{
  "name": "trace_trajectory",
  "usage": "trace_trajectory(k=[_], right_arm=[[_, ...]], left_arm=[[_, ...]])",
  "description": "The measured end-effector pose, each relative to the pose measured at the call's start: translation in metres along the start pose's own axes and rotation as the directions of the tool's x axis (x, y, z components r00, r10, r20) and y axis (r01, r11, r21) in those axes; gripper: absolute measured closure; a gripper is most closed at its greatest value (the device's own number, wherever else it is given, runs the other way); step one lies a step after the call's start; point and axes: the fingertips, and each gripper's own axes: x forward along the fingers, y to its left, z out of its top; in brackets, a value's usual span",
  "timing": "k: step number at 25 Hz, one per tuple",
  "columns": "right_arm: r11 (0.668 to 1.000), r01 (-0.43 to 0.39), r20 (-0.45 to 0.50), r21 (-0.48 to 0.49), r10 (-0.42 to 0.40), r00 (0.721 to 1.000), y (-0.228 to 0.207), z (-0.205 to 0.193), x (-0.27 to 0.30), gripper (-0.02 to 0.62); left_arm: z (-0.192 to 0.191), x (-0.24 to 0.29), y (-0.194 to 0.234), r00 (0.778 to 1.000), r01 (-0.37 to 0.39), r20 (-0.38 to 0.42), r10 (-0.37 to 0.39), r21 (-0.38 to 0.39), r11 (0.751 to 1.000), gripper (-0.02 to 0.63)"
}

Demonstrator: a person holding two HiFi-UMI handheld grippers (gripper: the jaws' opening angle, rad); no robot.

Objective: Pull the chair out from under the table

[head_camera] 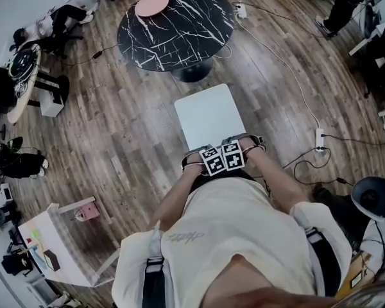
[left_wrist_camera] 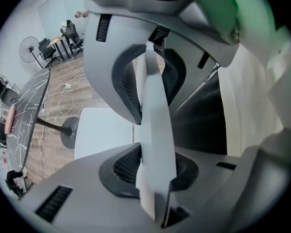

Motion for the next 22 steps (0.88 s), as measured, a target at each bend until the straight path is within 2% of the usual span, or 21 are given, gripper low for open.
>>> trace_trajectory(k=[3,7,9,11,13,15,17,19,22], right_arm=[[1.0,-0.003,-0.009,-0.003,0.003,1.0,0.001,0.0,0.002,0.505],[0.999,0.029,-0.03,-0.026,-0.03,0.999,0.002,-0.003,-0.003,0.489],[0.999,0.046,-0.012,0.004,-0.046,0.999,0.002,-0.001,-0.013,0.477],[0.996,0.046,0.029,0.071,-0.048,0.998,0.001,0.001,-0.027,0.458],[0.99,0.042,0.071,0.137,-0.052,0.996,0.001,0.002,-0.044,0.464],[0.981,0.045,0.102,0.191,-0.065,0.993,0.002,0.003,-0.059,0.472],[0.974,0.051,0.104,0.221,-0.075,0.992,0.003,0.001,-0.07,0.48],[0.968,0.048,0.121,0.247,-0.08,0.989,0.005,0.003,-0.081,0.494],[0.933,0.081,0.191,0.351,-0.156,0.969,-0.001,0.007,-0.102,0.534]], left_arm=[[0.0,0.001,-0.001,1.0,-0.008,0.007,0.008,0.009,1.0,0.512],[0.002,-0.007,-0.007,0.999,-0.028,-0.015,0.03,0.123,0.992,0.5],[0.006,-0.018,-0.011,0.999,-0.032,-0.004,0.033,0.148,0.988,0.497],[0.01,-0.03,-0.011,0.999,-0.028,0.029,0.025,0.133,0.991,0.495],[0.012,-0.045,-0.011,0.998,-0.022,0.068,0.015,0.105,0.994,0.495],[0.015,-0.065,-0.01,0.99,-0.015,0.139,0.007,0.059,0.998,0.497],[0.021,-0.091,-0.004,0.967,-0.007,0.254,0.01,-0.013,1.0,0.499],[0.026,-0.123,0.009,0.927,-0.007,0.373,0.046,-0.105,0.994,0.499],[0.024,-0.167,0.039,0.86,-0.084,0.473,0.192,-0.239,0.967,0.531]])
